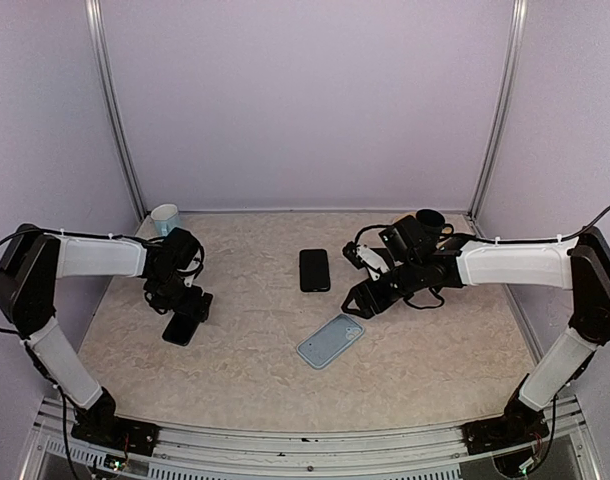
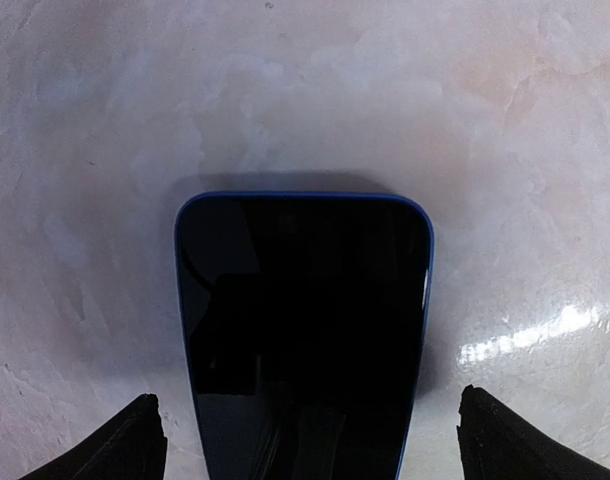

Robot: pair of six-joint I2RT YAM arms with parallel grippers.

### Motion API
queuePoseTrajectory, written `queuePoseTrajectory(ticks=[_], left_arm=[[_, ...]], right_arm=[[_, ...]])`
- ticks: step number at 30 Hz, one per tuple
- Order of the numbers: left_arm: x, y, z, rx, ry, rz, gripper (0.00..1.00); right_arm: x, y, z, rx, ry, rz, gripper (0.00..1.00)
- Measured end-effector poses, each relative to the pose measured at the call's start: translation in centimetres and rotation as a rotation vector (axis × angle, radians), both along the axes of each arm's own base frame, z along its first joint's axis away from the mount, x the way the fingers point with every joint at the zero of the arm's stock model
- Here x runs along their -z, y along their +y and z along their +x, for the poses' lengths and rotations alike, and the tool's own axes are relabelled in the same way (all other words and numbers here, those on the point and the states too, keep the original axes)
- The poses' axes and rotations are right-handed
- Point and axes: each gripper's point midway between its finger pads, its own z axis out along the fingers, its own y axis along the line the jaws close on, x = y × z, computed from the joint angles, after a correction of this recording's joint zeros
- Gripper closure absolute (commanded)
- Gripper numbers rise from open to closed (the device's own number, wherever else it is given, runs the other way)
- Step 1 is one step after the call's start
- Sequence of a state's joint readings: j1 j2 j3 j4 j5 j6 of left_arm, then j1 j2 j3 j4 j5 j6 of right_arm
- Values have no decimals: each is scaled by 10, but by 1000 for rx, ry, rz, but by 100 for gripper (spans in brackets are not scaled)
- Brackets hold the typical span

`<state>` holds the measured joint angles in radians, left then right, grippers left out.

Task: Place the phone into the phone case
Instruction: Pick up the phone from the center of the board.

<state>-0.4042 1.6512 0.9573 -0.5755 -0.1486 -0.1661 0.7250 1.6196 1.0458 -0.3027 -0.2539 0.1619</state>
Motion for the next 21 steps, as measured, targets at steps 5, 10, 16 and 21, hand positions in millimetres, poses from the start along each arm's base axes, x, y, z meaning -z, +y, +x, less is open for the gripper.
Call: queuePoseTrajectory(ticks=[5, 10, 16, 21], left_arm=[[14, 0, -5, 21, 60, 14, 1], [15, -1, 1, 31, 64, 4, 7], [17, -7, 3, 42, 70, -34, 12], [18, -9, 3, 46, 75, -47, 9]], right_arm=[[-9, 0, 0, -4, -21, 14, 32], [-17, 0, 0, -7, -38, 26, 32], [-17, 0, 0, -8, -40, 25, 32], [-17, 0, 0, -8, -40, 26, 32]])
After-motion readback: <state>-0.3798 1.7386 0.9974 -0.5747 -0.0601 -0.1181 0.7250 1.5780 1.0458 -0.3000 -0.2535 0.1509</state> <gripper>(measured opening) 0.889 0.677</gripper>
